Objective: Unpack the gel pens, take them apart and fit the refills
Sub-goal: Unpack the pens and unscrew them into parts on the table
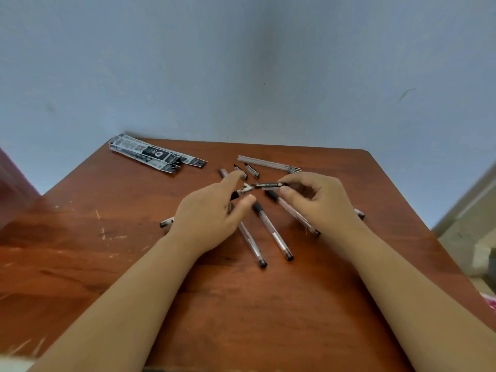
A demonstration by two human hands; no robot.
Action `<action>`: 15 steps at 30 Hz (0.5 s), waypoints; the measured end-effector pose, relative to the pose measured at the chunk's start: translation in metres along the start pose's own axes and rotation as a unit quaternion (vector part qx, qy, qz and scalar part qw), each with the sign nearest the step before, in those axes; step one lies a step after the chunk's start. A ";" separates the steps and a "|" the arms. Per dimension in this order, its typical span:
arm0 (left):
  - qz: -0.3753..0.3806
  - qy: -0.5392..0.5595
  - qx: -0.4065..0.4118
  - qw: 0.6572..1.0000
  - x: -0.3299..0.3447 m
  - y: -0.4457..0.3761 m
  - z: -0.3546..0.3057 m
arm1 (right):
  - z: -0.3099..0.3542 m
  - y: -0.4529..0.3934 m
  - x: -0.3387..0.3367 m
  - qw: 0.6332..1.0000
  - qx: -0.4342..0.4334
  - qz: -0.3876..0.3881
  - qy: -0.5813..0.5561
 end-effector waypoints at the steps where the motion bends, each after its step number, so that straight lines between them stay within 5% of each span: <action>1: -0.029 0.004 -0.008 1.000 -0.003 0.000 0.002 | -0.002 -0.001 -0.003 1.000 0.015 -0.015 -0.013; 9: -0.082 -0.013 -0.072 0.994 -0.004 0.000 0.014 | -0.011 -0.015 -0.023 0.992 0.091 -0.077 -0.040; 15: -0.075 -0.023 -0.144 0.986 -0.010 -0.002 0.025 | -0.010 -0.047 -0.010 0.987 0.077 -0.033 0.135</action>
Point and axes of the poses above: each hand's wrist, its own y-axis away from the middle knuckle, its own x-axis out of the palm, z = x × y, the point moved 2 cm from there along -y, towards the middle knuckle, and after that the axes turned 7 degrees about x, right-handed, at the moved point
